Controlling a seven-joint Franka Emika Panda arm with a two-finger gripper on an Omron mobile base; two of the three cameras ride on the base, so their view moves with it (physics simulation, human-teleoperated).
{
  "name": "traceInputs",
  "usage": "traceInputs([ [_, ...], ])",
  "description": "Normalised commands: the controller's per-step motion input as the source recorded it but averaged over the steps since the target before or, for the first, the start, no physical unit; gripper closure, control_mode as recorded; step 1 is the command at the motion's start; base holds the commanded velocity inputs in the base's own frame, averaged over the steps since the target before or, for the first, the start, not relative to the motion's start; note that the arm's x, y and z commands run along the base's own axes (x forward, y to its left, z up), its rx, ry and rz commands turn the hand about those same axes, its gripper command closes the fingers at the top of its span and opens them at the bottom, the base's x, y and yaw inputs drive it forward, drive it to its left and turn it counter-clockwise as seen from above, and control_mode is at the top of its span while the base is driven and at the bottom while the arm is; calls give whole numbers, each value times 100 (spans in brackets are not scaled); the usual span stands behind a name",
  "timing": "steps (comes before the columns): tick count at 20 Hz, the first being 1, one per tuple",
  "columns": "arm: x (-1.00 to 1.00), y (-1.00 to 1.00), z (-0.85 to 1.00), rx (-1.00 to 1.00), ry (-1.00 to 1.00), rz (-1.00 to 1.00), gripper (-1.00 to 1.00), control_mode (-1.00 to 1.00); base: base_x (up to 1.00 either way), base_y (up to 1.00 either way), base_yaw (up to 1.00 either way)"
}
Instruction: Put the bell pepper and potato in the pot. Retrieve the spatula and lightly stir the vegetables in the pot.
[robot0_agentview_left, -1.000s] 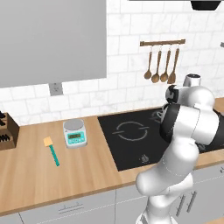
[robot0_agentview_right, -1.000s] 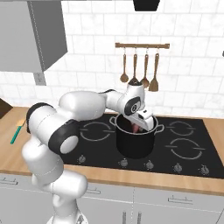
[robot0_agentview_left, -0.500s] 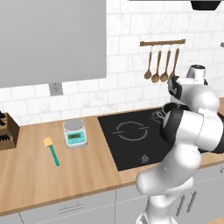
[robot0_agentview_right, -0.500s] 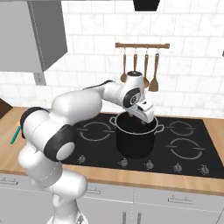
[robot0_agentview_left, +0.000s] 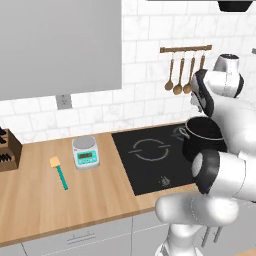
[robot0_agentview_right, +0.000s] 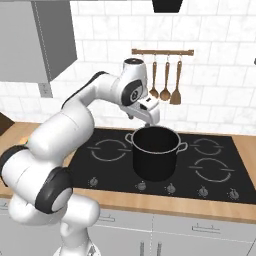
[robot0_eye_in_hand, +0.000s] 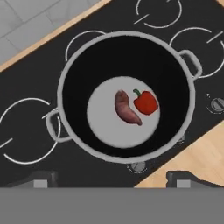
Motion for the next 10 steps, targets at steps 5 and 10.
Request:
traceInputs([
  [5,-87,100,8,-6,0,16,-100,-100,0,0,0],
  [10,-79,100,0,-11,0,18,-100,-100,0,0,0],
])
